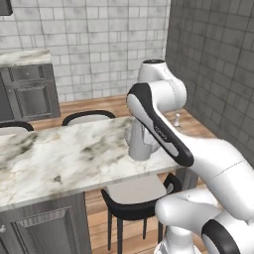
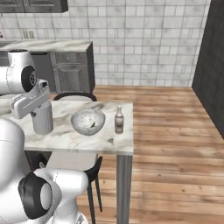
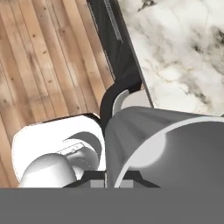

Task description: There is a bowl on the dining counter. Grab a lemon wedge from the fridge and place it in the bowl. Then get the liquor bottle and glass cup from the cabinet and place them next to the bowl.

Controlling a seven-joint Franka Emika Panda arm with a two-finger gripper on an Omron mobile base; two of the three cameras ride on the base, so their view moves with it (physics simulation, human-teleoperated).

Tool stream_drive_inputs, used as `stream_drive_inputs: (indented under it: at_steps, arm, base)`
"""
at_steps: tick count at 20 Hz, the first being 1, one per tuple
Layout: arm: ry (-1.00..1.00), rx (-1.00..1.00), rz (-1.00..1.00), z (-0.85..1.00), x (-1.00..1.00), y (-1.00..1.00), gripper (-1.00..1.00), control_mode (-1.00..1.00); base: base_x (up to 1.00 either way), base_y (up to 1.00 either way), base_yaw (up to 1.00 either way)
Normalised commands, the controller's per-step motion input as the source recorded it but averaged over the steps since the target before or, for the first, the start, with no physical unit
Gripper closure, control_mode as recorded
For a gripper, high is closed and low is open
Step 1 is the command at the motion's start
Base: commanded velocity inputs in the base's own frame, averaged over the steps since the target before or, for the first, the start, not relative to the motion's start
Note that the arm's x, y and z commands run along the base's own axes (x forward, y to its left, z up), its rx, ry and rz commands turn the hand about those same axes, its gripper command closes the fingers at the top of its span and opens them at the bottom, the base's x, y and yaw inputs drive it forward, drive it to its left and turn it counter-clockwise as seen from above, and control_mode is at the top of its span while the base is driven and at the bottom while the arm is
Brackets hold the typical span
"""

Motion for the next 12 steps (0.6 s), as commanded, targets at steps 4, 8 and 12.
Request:
stream_drive_inputs:
  at_steps: [4,8,12]
  arm:
    - [-0.03,-0.1,0.0,-0.42,0.69,0.19,1.0,-1.0]
    - [0.0,-0.01,0.0,-0.45,0.72,0.08,1.0,-1.0]
    - [0.0,0.0,0.0,-0.44,0.6,0.21,1.0,-1.0]
  base:
    - [0.0,0.0,0.0]
    - [0.0,0.0,0.0]
    - [0.0,0.0,0.0]
